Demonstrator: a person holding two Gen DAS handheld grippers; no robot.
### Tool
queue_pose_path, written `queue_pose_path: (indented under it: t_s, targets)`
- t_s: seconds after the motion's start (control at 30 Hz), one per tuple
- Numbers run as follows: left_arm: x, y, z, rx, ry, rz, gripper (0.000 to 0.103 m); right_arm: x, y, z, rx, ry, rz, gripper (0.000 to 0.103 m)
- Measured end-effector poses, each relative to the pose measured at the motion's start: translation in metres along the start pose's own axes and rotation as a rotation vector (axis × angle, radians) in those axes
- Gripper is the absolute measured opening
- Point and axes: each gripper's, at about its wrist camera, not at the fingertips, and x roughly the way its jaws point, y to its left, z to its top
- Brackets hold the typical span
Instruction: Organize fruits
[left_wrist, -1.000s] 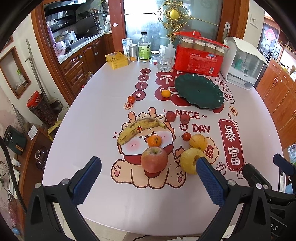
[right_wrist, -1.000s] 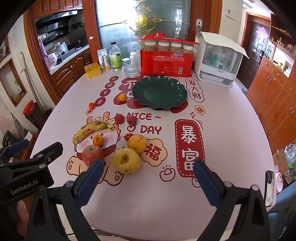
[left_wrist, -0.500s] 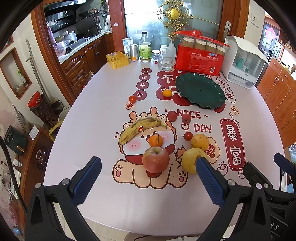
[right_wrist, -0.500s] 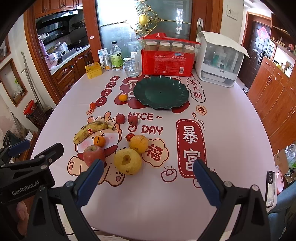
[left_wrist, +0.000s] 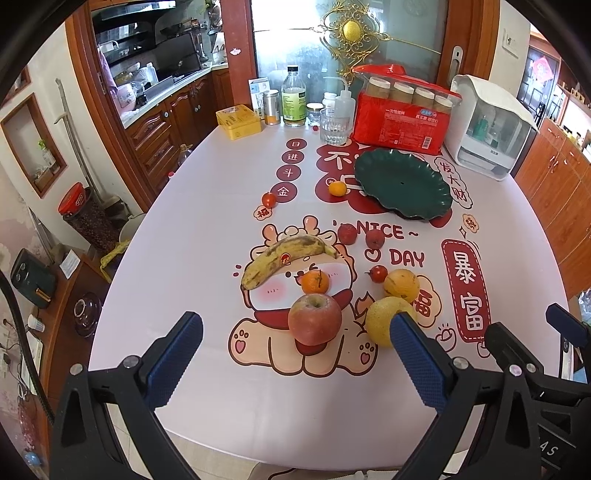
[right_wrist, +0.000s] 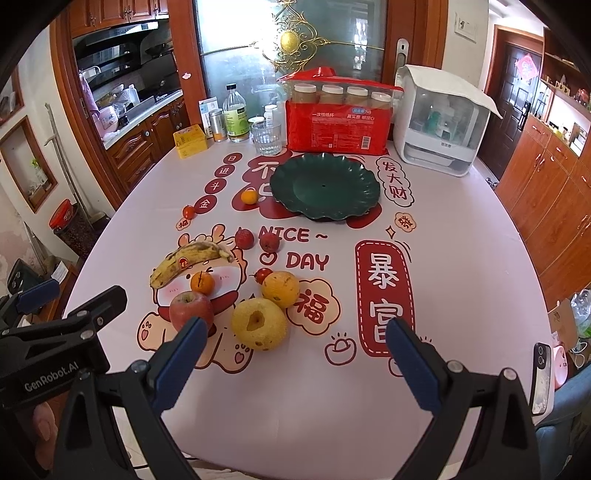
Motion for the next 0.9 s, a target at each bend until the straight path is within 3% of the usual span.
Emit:
queue_pose_path:
  t_s: [0.9]
  targets:
    - [-0.009,0.000,0.006,-0.002,-0.011,-0.006,0.098,-0.009,0.010,0.000,-0.016,-0.037,0.013,0.096]
